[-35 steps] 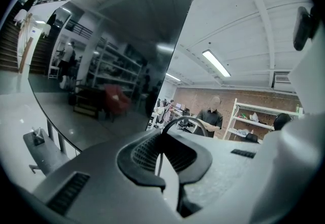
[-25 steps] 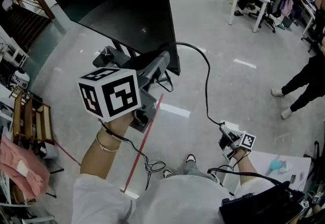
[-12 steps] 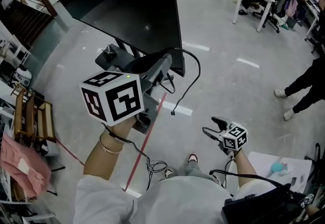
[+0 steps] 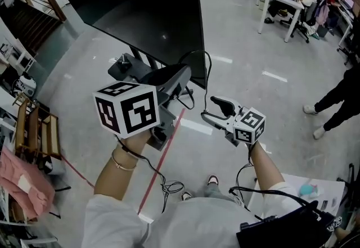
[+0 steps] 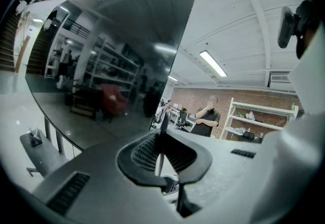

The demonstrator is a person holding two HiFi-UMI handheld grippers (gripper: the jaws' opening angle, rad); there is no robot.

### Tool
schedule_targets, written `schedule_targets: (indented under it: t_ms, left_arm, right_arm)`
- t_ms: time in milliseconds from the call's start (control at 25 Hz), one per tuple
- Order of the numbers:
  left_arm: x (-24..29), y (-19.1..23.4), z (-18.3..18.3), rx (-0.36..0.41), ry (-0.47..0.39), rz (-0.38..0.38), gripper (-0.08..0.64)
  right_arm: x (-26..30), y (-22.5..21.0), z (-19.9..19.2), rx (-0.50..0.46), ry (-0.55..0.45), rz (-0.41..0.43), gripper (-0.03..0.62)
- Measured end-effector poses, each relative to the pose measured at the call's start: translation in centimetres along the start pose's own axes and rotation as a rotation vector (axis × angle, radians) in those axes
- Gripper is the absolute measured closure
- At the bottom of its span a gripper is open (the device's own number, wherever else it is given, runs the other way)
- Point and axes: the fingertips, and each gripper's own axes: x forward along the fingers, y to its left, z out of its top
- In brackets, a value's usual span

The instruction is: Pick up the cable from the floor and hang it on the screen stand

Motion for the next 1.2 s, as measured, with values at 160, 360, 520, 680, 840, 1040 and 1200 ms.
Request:
schedule_targets:
  t_ms: [160, 360, 520, 680, 840, 1040, 1200]
  left_arm:
    - [-0.7, -2.0, 0.5, 0.062, 0.012, -0.045, 0.546]
    - [-1.8, -3.9, 1.7, 0.117, 0.003, -0.078, 0.546]
    - [-2.0, -4.5, 1.5, 0.135, 0.001, -0.078, 0.546]
    - [-2.0, -2.6, 0.8, 0.100, -0.003, -0.040, 0.546]
    - [-1.5, -0.1, -0.5, 0.025, 0.012, -0.020, 0.546]
    - [-1.4, -0.1, -0.8, 0.028, 0.010, -0.023, 0.547]
    - [-1.7, -0.3, 0.3, 0.119, 0.015, 0.020, 0.548]
  right_arm:
    - [-1.0, -1.7, -0.9, 0.004, -0.010, -0.135, 0.282]
    - [-2.2, -3.2, -1.9, 0.030, -0.006, -0.245, 0.284]
    - [-2.6, -1.8, -1.4, 0.019, 0.027, -0.209, 0.575]
    - [-3.2, 1.5, 0.3, 0.077, 0.010, -0.052, 0.577]
    - [-3.7, 2.1, 3.5, 0.073, -0.031, -0.026, 0.577]
    - [-1.9, 3.3, 3.4, -0.014, 0.015, 0.007, 0.577]
    - [-1.8, 3.3, 4.0, 0.003, -0.023, -0.001, 0.577]
